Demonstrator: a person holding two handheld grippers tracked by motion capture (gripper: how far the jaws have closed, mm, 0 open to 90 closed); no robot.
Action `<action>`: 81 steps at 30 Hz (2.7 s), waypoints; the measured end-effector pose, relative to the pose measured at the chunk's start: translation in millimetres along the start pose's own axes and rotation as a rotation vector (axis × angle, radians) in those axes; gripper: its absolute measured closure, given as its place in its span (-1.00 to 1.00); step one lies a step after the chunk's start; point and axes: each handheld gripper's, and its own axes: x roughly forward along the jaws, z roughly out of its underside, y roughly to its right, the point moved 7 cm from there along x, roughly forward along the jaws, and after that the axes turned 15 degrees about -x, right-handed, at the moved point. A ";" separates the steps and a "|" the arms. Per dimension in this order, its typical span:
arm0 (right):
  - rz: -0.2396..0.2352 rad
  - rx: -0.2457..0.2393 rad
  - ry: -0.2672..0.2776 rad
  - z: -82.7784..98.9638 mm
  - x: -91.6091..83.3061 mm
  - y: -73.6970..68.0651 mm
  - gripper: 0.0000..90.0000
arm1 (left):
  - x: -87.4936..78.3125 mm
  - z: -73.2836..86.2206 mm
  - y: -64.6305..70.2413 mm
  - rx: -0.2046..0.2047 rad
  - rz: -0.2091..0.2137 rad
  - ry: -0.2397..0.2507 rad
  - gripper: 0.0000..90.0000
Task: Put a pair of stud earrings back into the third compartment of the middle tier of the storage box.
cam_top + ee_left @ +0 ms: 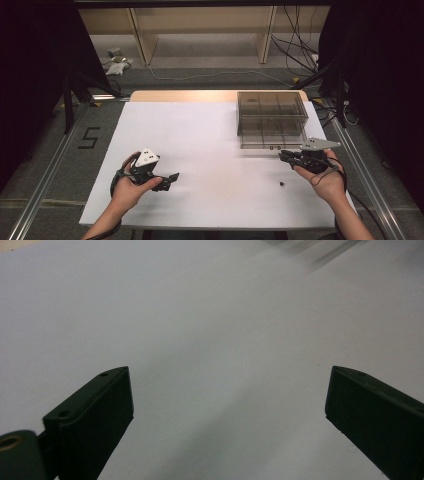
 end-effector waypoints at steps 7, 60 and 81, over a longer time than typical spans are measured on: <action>0.016 0.014 0.004 -0.3 -1.2 3.4 0.78 | -0.1 -0.3 0.2 -0.004 -0.001 0.004 -0.88; 0.121 0.089 0.027 -4.4 3.6 35.2 0.78 | 0.4 -1.1 -0.4 -0.006 -0.003 0.006 -0.88; 0.148 0.117 0.030 -4.0 7.2 45.8 0.78 | -0.3 -1.2 -0.9 -0.005 -0.003 0.005 -0.88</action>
